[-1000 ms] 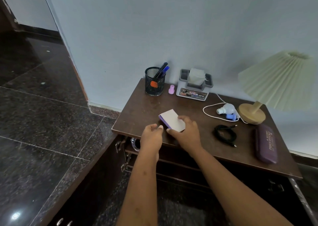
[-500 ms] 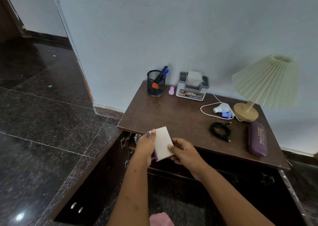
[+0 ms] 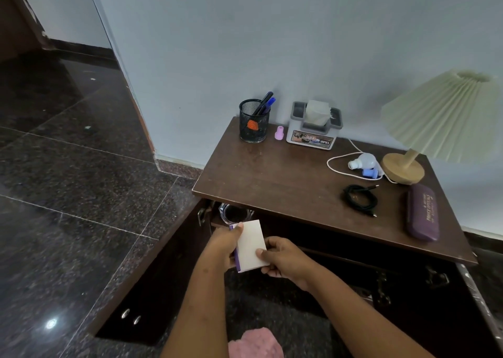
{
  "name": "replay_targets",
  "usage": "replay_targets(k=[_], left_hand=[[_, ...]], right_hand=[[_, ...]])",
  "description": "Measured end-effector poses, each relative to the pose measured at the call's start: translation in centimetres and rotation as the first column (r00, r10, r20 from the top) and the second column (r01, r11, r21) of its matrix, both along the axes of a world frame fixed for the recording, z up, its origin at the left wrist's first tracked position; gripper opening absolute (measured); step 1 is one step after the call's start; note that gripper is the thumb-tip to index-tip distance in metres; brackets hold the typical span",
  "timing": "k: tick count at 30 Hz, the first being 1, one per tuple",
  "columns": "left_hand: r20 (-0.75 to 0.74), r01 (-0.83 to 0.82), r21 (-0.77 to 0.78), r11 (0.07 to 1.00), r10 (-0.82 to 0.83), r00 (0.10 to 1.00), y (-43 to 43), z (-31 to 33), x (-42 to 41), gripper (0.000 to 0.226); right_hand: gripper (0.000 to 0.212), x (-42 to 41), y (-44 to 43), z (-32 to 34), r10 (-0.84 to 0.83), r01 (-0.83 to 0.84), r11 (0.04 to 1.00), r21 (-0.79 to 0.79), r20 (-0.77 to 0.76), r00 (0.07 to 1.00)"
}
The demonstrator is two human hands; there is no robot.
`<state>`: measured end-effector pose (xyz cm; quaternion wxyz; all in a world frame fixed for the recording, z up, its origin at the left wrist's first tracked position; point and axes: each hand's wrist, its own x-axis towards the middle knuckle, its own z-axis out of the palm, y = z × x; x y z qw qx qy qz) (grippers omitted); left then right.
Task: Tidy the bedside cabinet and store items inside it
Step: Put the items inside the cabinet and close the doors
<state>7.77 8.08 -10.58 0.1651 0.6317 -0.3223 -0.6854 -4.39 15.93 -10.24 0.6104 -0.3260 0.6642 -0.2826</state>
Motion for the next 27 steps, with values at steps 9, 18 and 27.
replay_targets(k=[9, 18, 27], left_hand=[[0.142, 0.165, -0.003, 0.986, -0.163, 0.976, 0.8, -2.6, -1.5, 0.032], [0.497, 0.472, -0.262, 0.842, -0.302, 0.813, 0.9, -5.1, -6.9, 0.034], [0.542, 0.726, -0.124, 0.676, -0.567, 0.620, -0.1, -7.9, -9.1, 0.035]], right_hand=[[0.014, -0.8, -1.5, -4.1, -0.247, 0.241, 0.966, 0.097, 0.054, 0.967], [0.028, -4.7, -3.3, -9.1, -0.472, 0.465, 0.874, 0.143, 0.021, 0.881], [0.030, -5.8, -5.6, -13.1, -0.520, 0.543, 0.836, 0.078, -0.201, 0.830]])
